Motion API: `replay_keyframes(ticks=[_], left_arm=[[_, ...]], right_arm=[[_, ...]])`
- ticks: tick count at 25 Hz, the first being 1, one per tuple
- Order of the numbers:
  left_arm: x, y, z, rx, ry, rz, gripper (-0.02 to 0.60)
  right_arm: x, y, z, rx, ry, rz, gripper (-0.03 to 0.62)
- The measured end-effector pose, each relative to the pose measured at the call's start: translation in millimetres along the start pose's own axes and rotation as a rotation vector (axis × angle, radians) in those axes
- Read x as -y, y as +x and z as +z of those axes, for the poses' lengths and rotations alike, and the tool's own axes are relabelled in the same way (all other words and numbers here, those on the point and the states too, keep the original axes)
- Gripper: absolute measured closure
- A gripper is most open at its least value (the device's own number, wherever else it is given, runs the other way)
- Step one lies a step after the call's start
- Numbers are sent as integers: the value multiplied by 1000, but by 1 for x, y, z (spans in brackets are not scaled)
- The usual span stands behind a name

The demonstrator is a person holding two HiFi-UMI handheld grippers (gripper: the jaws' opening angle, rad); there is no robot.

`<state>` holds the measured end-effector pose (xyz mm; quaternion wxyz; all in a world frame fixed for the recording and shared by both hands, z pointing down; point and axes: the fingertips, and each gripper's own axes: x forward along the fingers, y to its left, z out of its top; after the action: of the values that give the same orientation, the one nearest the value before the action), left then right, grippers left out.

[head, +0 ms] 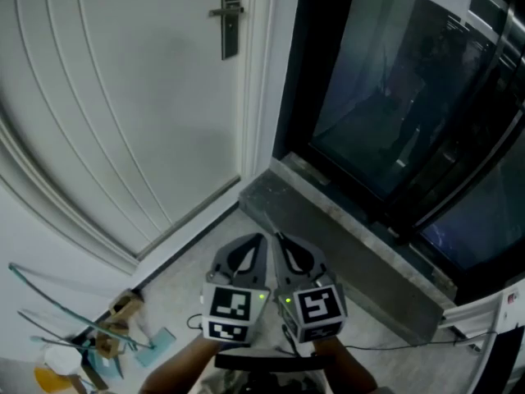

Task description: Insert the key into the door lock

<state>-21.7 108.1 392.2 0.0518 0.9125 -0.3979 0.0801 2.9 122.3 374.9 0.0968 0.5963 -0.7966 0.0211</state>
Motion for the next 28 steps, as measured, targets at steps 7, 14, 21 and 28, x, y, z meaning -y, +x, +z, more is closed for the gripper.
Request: replay_keyframes(ticks=[7,14,21,28], left_arm=[[-55,0,0,-1,-16,-1,578],[-85,0,-2,1,-14,8,578],[-101,9,-3,-5,-9,24,578],[-109,37,-5,-7,-15,50,578]], right_arm=[[-30,47,14,-10,-9,9,569],[-45,74,14,-21,-23,18,569],[-45,91,17,-3,1,33,569],[-28,113,13,-1,3,60,569]])
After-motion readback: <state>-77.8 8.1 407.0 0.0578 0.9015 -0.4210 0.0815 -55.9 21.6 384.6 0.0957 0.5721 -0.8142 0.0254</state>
